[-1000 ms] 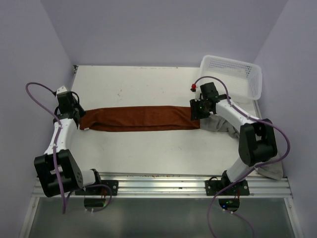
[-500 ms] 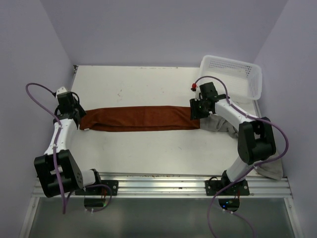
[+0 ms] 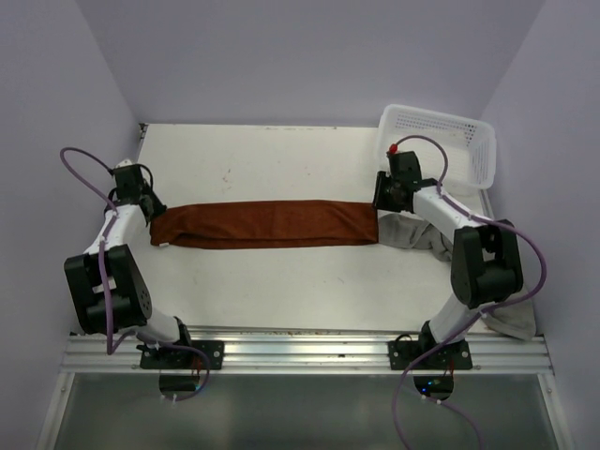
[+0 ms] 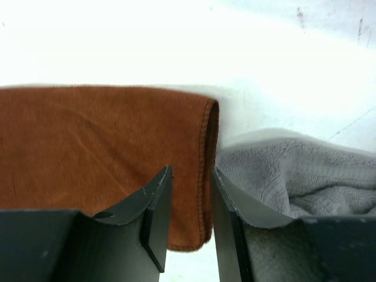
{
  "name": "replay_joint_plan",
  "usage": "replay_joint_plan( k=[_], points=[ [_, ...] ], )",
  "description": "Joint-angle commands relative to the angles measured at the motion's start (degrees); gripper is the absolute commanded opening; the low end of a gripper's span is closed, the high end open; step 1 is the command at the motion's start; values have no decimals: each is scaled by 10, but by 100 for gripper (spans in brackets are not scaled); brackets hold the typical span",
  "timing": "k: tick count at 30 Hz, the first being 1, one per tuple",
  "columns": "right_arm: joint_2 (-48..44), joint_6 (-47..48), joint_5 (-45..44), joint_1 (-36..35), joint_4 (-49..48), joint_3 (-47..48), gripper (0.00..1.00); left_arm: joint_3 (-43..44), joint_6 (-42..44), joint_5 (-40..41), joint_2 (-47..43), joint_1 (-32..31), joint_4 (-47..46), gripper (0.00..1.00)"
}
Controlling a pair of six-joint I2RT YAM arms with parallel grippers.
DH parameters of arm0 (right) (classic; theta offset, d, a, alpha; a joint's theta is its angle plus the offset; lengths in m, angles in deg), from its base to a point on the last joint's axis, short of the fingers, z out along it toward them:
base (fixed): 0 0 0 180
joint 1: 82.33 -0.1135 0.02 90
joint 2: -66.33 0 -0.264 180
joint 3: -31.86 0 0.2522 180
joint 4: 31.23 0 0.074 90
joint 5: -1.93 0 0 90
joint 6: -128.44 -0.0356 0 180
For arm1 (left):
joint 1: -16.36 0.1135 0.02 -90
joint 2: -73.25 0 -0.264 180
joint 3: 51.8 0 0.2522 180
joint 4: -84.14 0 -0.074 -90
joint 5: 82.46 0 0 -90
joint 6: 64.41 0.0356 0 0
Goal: Roll the towels
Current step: Fold the towel
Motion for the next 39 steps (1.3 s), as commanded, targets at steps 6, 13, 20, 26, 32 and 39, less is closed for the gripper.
replay_joint_plan(
  k=[6, 13, 20, 26, 32, 39],
  points=[
    [63, -45, -14, 5, -68, 39, 34, 16, 4, -9, 32, 7, -13, 27],
    [85, -52, -21, 5, -106, 32, 34, 13, 1, -38, 20, 11, -24, 25],
    [104, -45, -29, 5, -97, 48, 24, 18, -1, -63, 16, 10, -26, 25],
    [107, -38, -45, 6, -80, 57, 27, 17, -2, -70, 8, 10, -30, 25],
    [114, -41, -53, 6, -76, 63, 7, 20, -3, -93, 5, 9, -30, 25],
    [126, -31, -74, 6, -53, 91, 0, 22, -1, -97, -1, 9, -30, 24]
  ],
)
